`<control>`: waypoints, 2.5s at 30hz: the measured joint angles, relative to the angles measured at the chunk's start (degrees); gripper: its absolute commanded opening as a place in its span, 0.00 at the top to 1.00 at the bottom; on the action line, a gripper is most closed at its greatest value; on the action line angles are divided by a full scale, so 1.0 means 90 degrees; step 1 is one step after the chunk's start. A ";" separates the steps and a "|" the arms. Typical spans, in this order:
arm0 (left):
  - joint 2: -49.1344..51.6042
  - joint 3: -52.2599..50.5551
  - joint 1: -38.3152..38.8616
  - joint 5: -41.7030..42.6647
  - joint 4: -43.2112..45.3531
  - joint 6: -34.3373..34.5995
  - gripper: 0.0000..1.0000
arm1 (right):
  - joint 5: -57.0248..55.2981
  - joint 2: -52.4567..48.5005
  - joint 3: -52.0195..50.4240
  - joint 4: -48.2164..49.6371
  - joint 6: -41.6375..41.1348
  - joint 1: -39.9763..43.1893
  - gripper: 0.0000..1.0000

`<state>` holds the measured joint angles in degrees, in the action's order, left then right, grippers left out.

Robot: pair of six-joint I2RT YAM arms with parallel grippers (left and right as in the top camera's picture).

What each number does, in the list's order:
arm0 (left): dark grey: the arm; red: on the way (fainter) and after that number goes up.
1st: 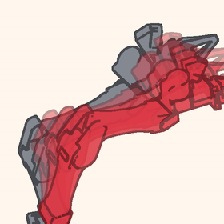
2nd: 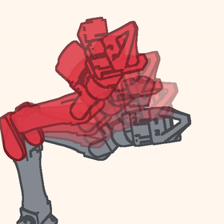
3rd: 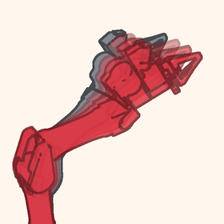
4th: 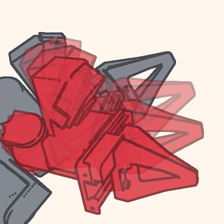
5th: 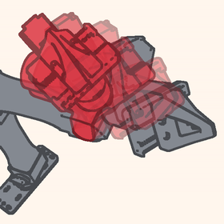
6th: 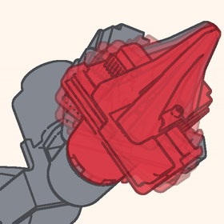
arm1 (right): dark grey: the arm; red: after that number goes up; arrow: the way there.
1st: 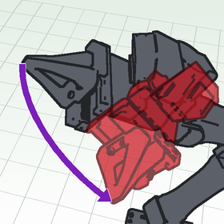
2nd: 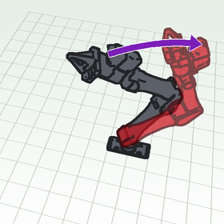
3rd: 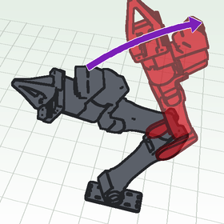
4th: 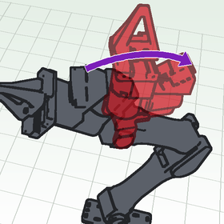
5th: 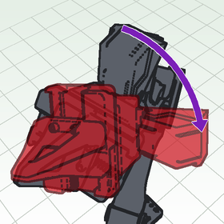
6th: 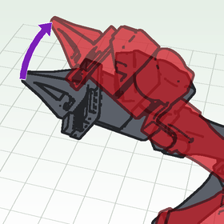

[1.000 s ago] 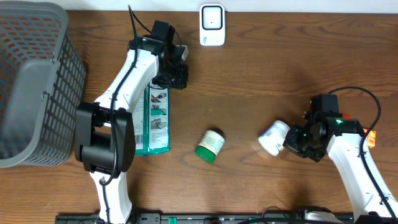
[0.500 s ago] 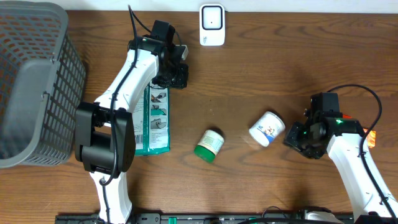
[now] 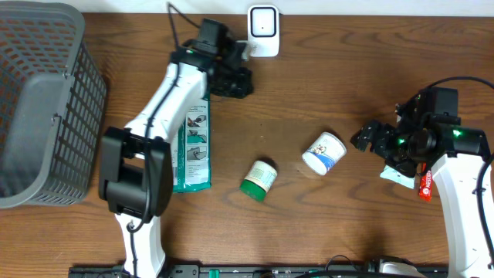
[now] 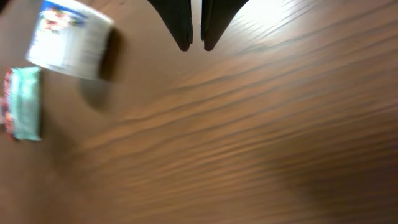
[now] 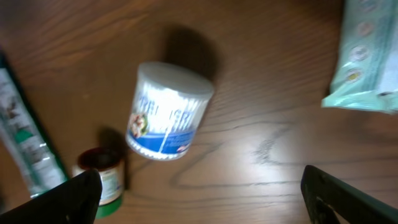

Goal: Scan the item barcode

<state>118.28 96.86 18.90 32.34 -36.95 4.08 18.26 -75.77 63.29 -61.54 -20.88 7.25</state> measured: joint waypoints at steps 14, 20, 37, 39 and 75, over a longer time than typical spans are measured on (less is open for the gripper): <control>0.0124 0.0000 0.1324 -0.0746 0.0151 0.0049 0.91 | 0.0712 -0.0571 -0.1734 0.2370 -0.1712 -0.0010 0.03; 0.0158 0.0000 0.1173 -0.1282 -0.0007 0.0046 0.91 | 0.0619 -0.0573 -0.1979 0.3101 -0.2477 -0.0313 0.02; 0.0158 -0.0019 0.1044 -0.2074 -0.0420 0.0044 0.76 | -0.1071 -0.1112 -0.1982 0.3599 -0.4095 -0.1732 0.01; 0.0158 -0.0075 0.1044 -0.2108 -0.0418 0.0044 0.76 | -0.1253 -0.1333 -0.1982 0.3679 -0.4141 -0.1778 0.01; 0.0158 -0.0202 -0.0750 -0.2142 0.0138 0.0044 0.67 | -0.3553 0.0505 -0.0886 0.3235 0.0605 -0.3026 0.47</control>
<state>119.70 95.04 12.14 13.06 -35.70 4.47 -13.72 -71.22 55.31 -32.42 -15.44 -19.99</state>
